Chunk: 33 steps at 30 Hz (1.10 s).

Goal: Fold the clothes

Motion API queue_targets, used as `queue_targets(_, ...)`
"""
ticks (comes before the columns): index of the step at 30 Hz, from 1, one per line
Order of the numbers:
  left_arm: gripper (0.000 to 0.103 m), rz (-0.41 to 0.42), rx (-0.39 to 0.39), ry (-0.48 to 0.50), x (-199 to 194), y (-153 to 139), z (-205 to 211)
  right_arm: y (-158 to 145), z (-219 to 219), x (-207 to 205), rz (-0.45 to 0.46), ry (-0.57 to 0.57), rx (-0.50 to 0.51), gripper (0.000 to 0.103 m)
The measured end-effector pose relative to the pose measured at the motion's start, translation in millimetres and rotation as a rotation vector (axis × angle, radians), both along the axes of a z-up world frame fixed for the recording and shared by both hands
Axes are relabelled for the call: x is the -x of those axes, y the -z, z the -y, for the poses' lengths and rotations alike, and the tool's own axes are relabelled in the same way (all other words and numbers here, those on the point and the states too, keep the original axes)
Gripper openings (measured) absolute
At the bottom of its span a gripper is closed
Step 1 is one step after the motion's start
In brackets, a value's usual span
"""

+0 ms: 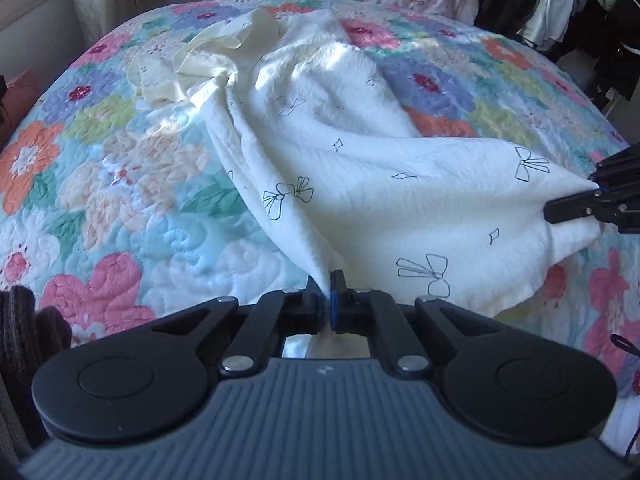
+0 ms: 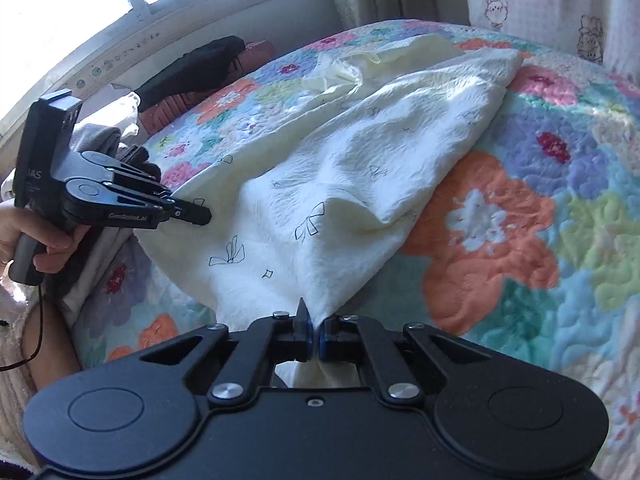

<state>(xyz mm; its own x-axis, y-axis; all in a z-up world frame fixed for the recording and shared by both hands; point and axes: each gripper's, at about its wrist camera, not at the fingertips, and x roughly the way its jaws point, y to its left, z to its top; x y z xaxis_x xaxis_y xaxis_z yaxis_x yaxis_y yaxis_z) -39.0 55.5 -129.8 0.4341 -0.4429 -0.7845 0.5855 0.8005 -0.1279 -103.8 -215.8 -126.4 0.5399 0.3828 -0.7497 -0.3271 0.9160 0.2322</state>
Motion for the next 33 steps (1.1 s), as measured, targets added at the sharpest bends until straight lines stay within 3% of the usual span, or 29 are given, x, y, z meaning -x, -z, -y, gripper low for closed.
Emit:
queue_targets(4,0.003,0.016,0.151,0.063,22.0,-33.3,34.1,-55.2,58.4,4.4,0.057,0.108,0.066,0.004)
queue_targets(7,0.003,-0.028,0.164,0.109,37.3,-48.2,68.5,-86.6,94.2,21.7,0.114,0.173,0.100,0.004)
queue_targets(8,0.003,-0.042,0.140,0.118,39.9,-41.0,79.7,-89.2,102.6,29.8,0.128,0.185,0.115,0.004)
queue_targets(11,0.003,-0.086,0.067,0.144,47.5,-17.9,113.6,-66.0,118.9,44.6,0.105,0.233,0.155,0.004)
queue_targets(14,0.003,-0.137,-0.013,0.150,53.0,11.5,140.6,-10.6,133.7,45.9,0.005,0.298,0.174,0.004)
queue_targets(16,0.003,-0.114,-0.093,0.166,63.1,29.2,147.1,25.5,141.9,45.9,-0.063,0.329,0.173,0.004)
queue_targets(18,0.003,-0.090,-0.100,0.166,70.2,31.2,143.8,48.7,143.9,47.0,-0.108,0.328,0.155,0.004)
queue_targets(25,0.004,-0.150,-0.093,0.123,68.1,39.3,123.0,69.9,130.1,59.3,-0.111,0.323,0.278,0.008)
queue_targets(29,0.004,-0.185,-0.079,0.114,69.6,45.2,107.2,67.8,134.9,66.1,-0.119,0.349,0.334,0.025)
queue_targets(33,0.004,-0.197,-0.026,0.042,60.2,37.3,72.3,53.5,138.2,72.2,-0.138,0.411,0.375,0.026)
